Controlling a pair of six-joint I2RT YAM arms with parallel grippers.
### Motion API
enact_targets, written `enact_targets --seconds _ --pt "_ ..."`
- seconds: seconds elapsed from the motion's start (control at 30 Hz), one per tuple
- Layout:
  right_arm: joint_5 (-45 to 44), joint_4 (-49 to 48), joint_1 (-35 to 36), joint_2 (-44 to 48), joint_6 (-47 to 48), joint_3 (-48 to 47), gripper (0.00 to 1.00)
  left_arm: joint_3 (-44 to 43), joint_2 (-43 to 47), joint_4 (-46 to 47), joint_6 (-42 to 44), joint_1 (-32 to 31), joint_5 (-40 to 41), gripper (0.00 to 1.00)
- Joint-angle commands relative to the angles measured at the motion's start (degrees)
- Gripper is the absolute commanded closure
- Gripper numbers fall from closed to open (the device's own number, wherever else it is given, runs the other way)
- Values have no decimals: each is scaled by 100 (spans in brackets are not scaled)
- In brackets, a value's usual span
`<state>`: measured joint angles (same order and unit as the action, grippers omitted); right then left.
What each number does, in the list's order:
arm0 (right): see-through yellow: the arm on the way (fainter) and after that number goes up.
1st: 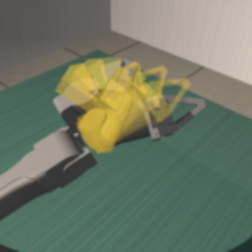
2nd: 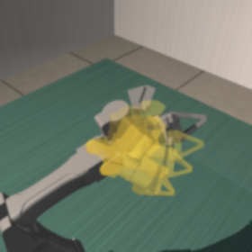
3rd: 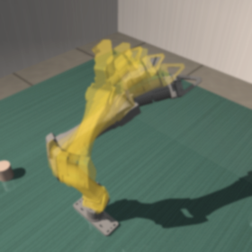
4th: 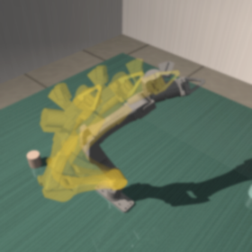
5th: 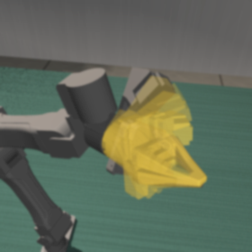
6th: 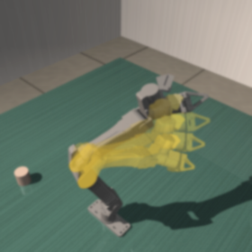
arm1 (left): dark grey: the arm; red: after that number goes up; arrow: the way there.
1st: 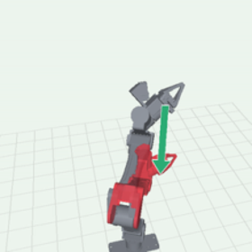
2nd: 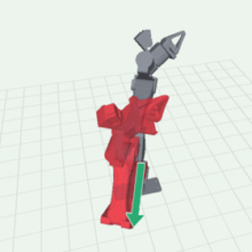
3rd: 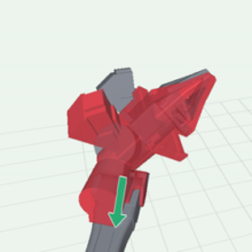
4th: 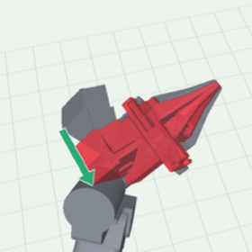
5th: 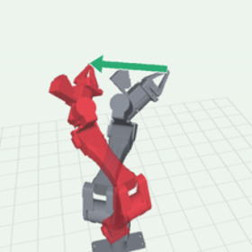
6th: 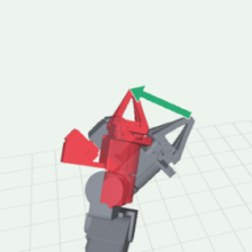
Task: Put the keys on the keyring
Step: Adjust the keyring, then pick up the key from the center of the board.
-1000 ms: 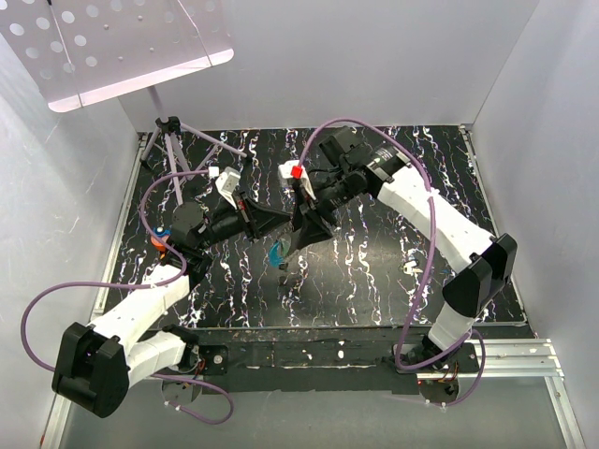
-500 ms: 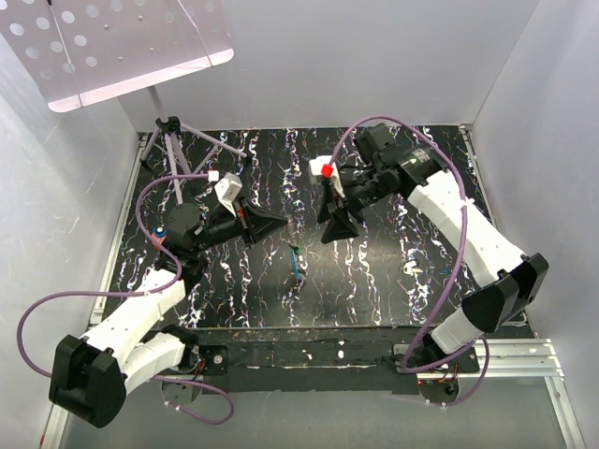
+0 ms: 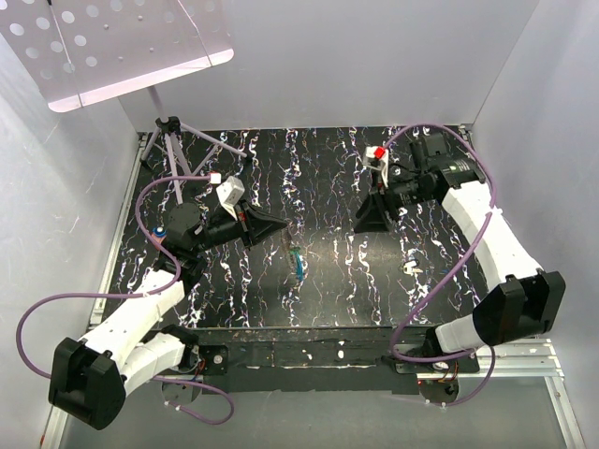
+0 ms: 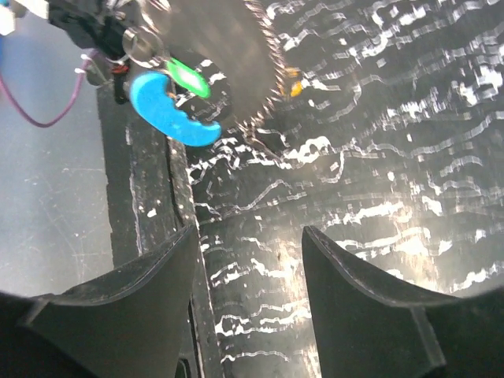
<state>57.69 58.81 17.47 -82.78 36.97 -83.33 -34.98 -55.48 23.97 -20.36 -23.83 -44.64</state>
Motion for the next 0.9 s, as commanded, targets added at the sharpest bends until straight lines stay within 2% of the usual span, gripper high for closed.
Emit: enact_targets --seconds 0.0,0.17,0.27,0.43,0.63,0.73,0.87 --pt "-555 -738 -498 464 -585 658 36 -246 134 65 146 19 -88 100" --pt "-1311 -810 -1149 579 -560 1301 38 -342 125 -181 304 19 -115 100" --pt "-1909 -214 -1378 404 -8 1337 38 -360 117 -304 401 19 -89 100" --pt "-2155 562 -1660 52 977 1555 41 -457 99 -472 533 11 -115 100" --pt "-2622 -316 -1660 367 1706 2512 41 -501 161 -718 735 19 -97 100" --pt "-2903 -1317 -1686 998 2365 3399 39 -501 152 -709 744 19 -97 100" --pt "-2388 -1372 -2080 1037 3121 3587 41 -501 161 -709 735 11 -97 100"
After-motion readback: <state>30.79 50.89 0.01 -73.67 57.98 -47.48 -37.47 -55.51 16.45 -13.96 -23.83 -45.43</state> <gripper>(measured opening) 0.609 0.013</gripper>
